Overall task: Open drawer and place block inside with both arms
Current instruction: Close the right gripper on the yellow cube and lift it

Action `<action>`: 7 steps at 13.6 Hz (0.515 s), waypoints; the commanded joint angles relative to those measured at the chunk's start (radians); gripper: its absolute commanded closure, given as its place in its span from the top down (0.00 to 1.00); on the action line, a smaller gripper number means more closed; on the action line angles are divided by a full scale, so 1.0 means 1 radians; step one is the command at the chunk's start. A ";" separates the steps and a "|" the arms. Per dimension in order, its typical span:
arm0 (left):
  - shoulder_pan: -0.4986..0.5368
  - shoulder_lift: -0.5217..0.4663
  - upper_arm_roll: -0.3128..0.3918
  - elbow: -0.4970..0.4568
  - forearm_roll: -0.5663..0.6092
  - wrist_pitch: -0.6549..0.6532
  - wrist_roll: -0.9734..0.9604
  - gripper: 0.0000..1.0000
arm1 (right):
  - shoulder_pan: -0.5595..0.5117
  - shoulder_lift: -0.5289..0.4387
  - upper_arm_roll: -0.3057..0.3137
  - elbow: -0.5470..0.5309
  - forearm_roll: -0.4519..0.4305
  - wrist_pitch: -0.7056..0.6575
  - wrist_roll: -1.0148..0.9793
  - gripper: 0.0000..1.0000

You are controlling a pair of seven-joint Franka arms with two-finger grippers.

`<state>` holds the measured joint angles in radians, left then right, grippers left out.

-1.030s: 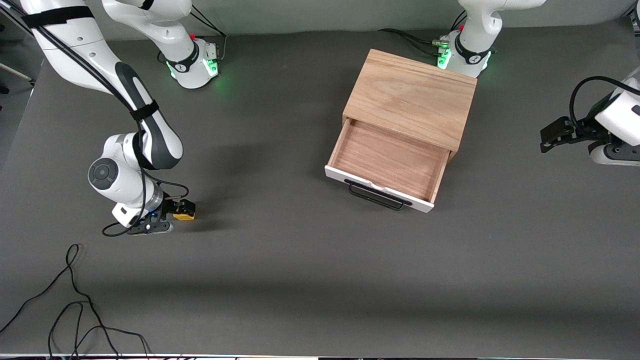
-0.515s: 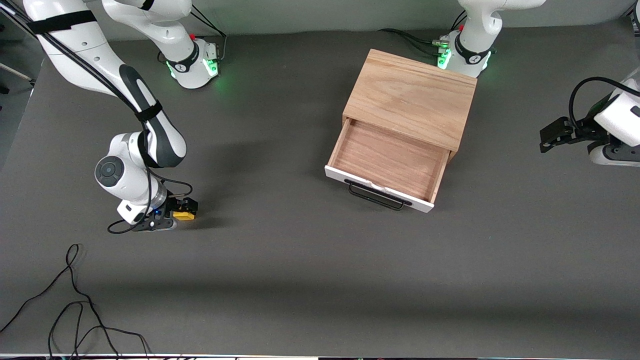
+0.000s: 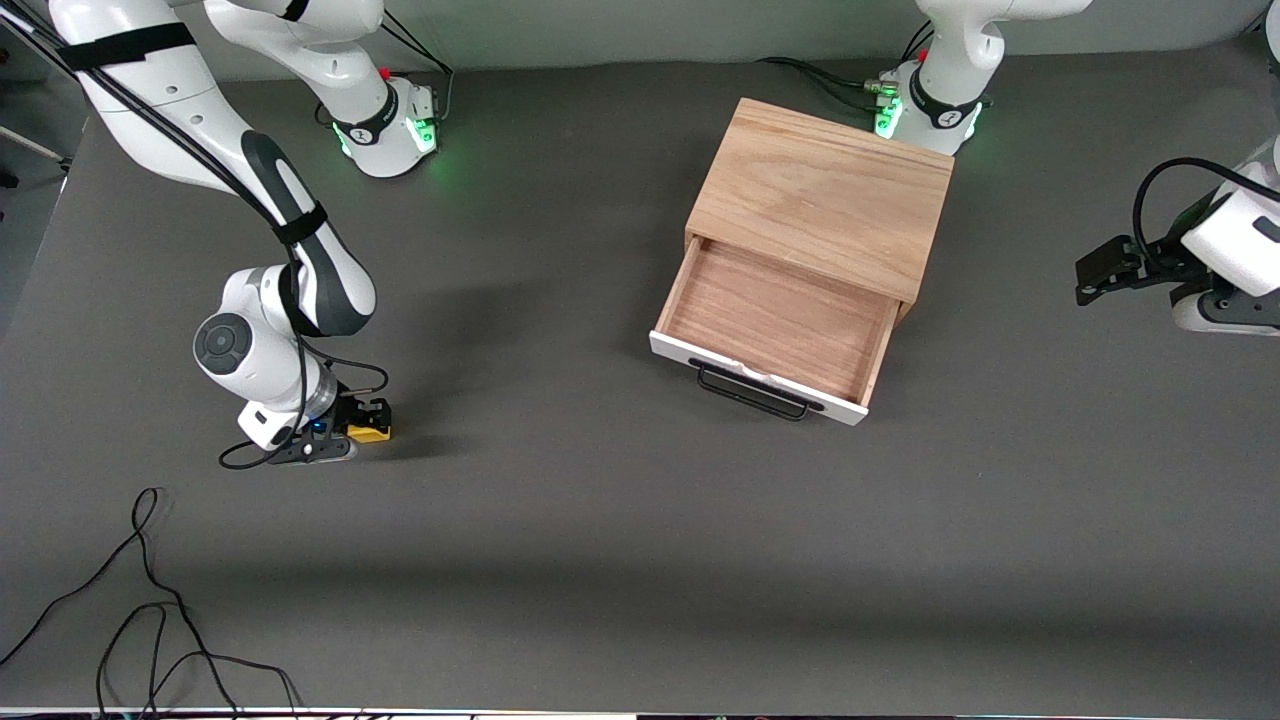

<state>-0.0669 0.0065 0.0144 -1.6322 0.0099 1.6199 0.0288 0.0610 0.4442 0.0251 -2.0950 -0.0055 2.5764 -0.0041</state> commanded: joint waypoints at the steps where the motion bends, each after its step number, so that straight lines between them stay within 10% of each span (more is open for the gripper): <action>1: 0.013 -0.010 -0.011 -0.014 -0.002 -0.002 0.019 1.00 | 0.069 -0.048 -0.002 0.149 0.004 -0.237 0.076 0.12; 7: 0.004 -0.006 -0.011 -0.009 -0.001 0.006 0.022 1.00 | 0.267 -0.025 0.001 0.620 0.034 -0.705 0.353 0.13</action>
<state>-0.0667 0.0068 0.0097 -1.6394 0.0099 1.6213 0.0297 0.2672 0.3847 0.0327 -1.6078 0.0027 1.9603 0.2610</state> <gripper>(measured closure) 0.000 0.454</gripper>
